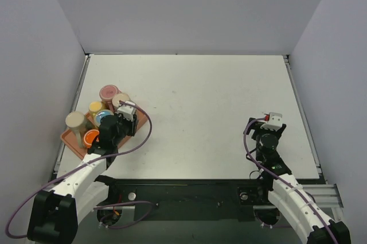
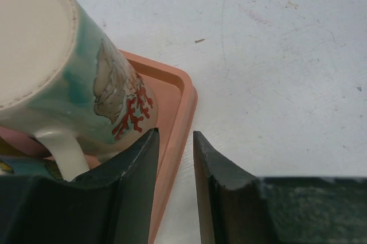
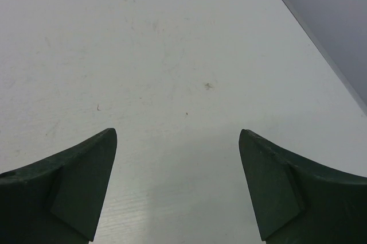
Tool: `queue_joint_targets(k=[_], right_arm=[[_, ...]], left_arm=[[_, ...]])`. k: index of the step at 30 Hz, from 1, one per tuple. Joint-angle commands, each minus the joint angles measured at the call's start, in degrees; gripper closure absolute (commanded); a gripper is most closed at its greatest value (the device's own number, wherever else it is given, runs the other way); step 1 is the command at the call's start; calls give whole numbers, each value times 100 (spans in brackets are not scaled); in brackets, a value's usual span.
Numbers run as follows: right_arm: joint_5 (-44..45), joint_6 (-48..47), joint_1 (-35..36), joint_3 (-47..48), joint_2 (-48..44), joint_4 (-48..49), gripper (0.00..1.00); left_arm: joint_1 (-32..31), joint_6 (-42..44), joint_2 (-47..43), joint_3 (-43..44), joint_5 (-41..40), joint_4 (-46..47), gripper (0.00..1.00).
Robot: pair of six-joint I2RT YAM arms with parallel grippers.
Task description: Turn the mug right side up
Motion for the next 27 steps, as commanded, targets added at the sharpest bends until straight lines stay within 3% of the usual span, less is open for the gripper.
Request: queue_joint_targets(k=[1,4,7,9,11,15,18,23,27], right_arm=[[145,6,43,-33,136,111,18],[163,6,52,-33,110,110,18],[154,-3,69,-42,110,102,18],[172,-29,78,-33,101,93,19],[163,-29,104,-33,110,84,19],[180,-38,122,-6,154,84,18],[171,-64,140,11,189,75,19],[163,-73,148,64,259,84,19],[172,-73,149,82,312,93,19]], left_arm=[[49,612,-68,549,933,-1028,60],[49,1340,-51,1805,1568,-2796,61],[40,2168,125,3383,2324,-5226,59],[49,2109,274,4211,1951,-6118,32],[92,1634,484,4758,900,-6621,28],[548,1317,802,5025,-301,-7011,29],[1233,1413,723,4832,-31,-6748,29],[1314,1544,854,4524,-30,-6212,29],[1227,1624,1101,4129,365,-5878,35]])
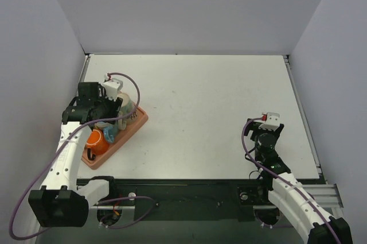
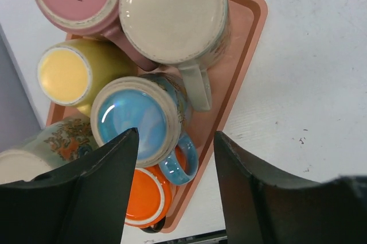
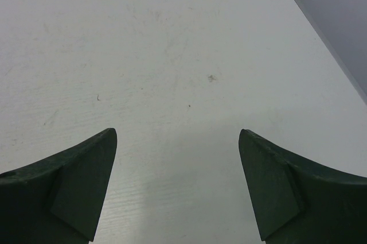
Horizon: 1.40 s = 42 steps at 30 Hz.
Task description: Turn the mug right side up
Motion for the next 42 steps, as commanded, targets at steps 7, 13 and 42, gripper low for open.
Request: queue_joint_targets(k=[7,13,42], right_arm=[[126,-67,46,112,153,167,19],[134,-67,46,112,153,176,19],[55,-102,46,165,417,255,19]], left_arm=[[-461,-20,422,-608,-236,919,43],[-478,103,800,-643,-467,1324,43],[-417,-143,1706,-1302,-422,2529,60]])
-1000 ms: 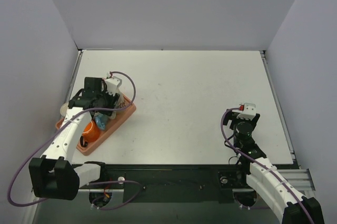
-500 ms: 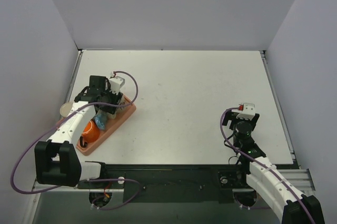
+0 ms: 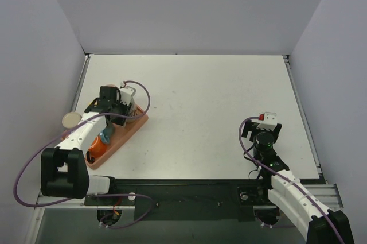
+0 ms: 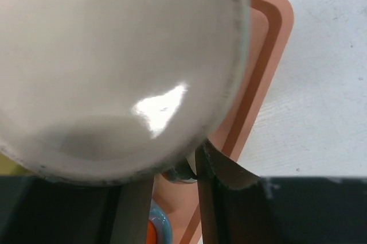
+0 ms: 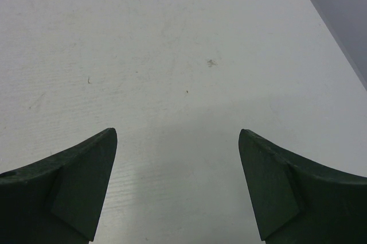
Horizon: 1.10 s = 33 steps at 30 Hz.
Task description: Turn the mug right side up
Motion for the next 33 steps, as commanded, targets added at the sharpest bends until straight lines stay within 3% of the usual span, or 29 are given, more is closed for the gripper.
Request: queue_joint_targets(k=[1,4,5,14,17,22,27,33], right_arm=[[60,-61,44,165,1,220,19],[68,-52,44,165,1,220,19],[60,-60,44,165,-7,220,19],[-54,70,44,594,-244,-454,19],[-710,177,61,859,-359,-658,19],[-2153,781,175,1894,26,-1518,19],[-1963,1545,1078,2686,545,-1881,19],[-1610,2872,2486,3318,1817,-522,17]], left_arm=[[57,-93,187,-107,-171,590,65],[101,-119,169,-133,-154,591,86],[101,-137,108,-107,-145,504,100],[101,-57,-525,691,714,-682,100],[101,-320,-551,947,953,-991,100],[101,-638,-1051,878,734,-421,100],[93,-699,-965,991,909,-595,100],[93,-1393,-1218,1921,1865,-920,100]])
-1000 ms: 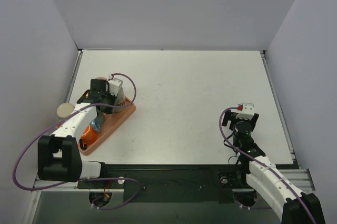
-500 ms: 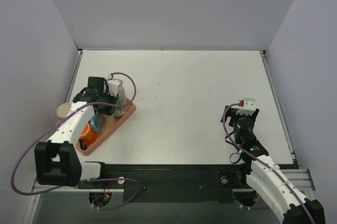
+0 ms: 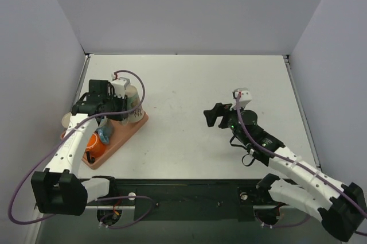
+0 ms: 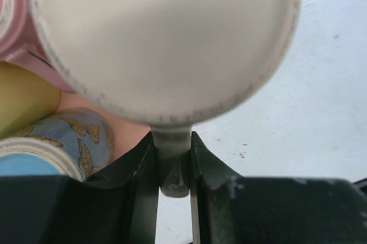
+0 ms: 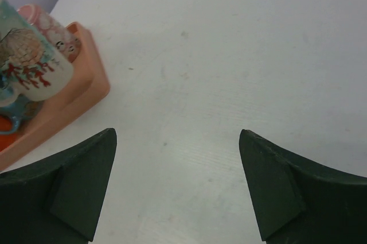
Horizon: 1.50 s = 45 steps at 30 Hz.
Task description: Turn the mug right side up
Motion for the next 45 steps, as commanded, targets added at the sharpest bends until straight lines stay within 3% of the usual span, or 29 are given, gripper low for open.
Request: queue_joint_targets(k=[1,3,4,5,10,17,21,30,32,36,44,45], right_arm=[[38,1288,886,653,952,1157,17],[-234,1700,1072,1109,1436,1720,11],[-418,1998,1099,1259,1724,2026,3],[-463,2184,1125,1461,1849,2143,2],[-192,2598,1407,1805,2394,3337,0],[107,3529,1714,1692,3141,5349,5],[195,3627,1829,1779,3292,5300,8],[-103,3232,1934,1998,3230,5659,16],[-173,3240,1943,2069,3283,5842,21],[-480,3319,1943,2201,3494,6370,47],[-447,2924,1961,2070,3240,6336,96],[-437,2793,1961,2017,3213,6301,98]], left_arm=[[-6,-733,-415,1247,1128,334,100],[-15,-1040,-529,1660,1567,211,100],[-6,-1121,-573,1871,1856,123,100],[-15,-1252,-582,1995,2112,62,100],[-85,-1710,-626,2444,2756,-19,100],[-120,-2622,-705,2268,3308,631,100],[-129,-3116,-714,2286,3669,1080,100],[-234,-3274,-688,1838,3924,1212,100],[-252,-3397,-679,1785,4047,1378,100],[-305,-3696,-697,1583,4293,1783,100],[-313,-3705,-679,1319,4303,1907,100],[-313,-3645,-670,1310,4285,1898,100]])
